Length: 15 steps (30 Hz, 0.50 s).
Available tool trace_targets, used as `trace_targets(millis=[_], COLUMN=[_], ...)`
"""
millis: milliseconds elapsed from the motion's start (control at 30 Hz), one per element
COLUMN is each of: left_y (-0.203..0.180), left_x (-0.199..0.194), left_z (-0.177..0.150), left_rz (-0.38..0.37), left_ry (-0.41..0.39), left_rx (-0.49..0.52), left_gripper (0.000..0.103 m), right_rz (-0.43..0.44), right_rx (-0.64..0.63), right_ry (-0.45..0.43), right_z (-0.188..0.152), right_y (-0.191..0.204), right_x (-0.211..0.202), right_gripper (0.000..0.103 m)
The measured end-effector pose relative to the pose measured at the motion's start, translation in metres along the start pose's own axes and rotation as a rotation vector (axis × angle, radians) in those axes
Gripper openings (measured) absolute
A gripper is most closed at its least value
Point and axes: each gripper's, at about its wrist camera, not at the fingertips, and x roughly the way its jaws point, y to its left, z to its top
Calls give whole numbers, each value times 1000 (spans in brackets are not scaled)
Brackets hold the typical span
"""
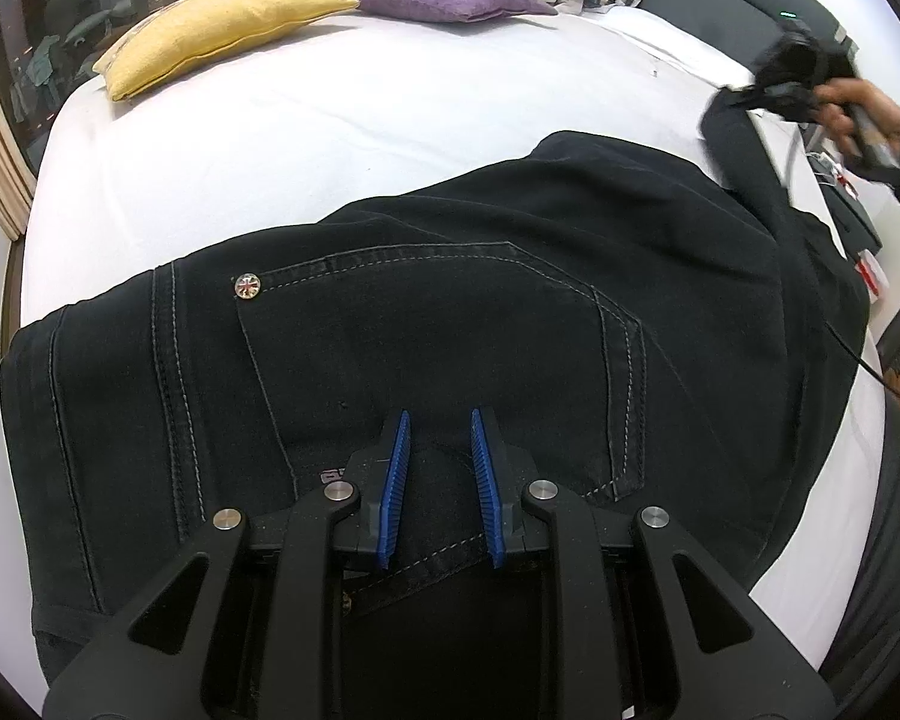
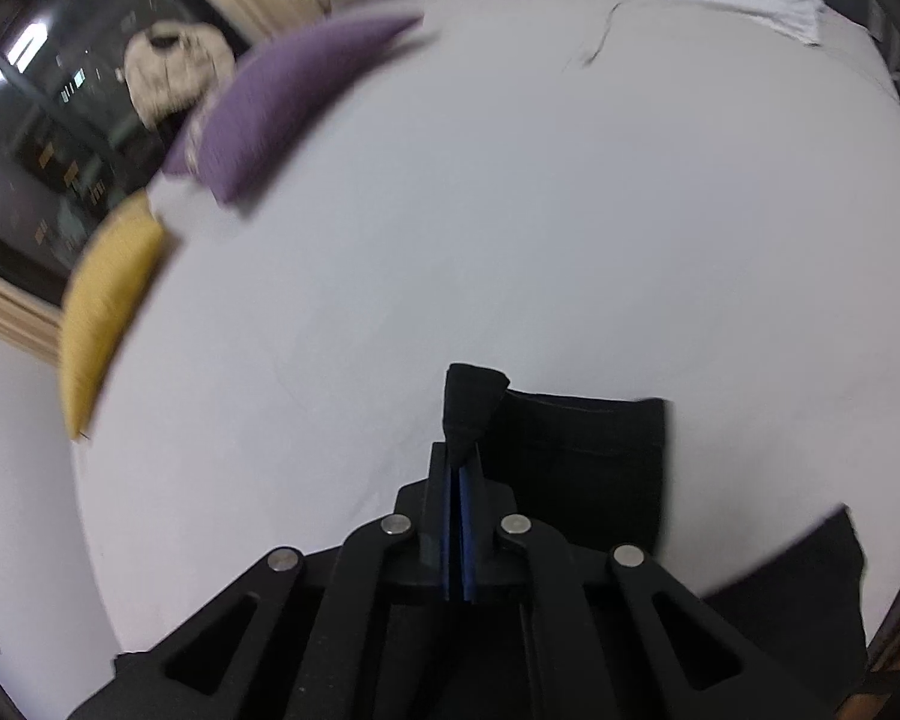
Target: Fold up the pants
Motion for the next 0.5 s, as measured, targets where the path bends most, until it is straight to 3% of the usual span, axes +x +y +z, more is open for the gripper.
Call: trace_targets(millis=[67, 267, 500], left_y=[0, -5, -10], left_x=[0, 1, 3], left_z=[0, 2, 6], left_rz=[5, 32, 67], left_ry=[-1, 10, 25], left_rx=[-9, -9, -25], left_gripper=[20, 20, 21], right_rz=[23, 76, 46], right_rx=[22, 179, 347], right_ry=[-46, -171, -258], right_z=[-10, -68, -132], right_y=[-12, -95, -163], right_x=[-19, -77, -96], right_gripper=[3, 3, 3])
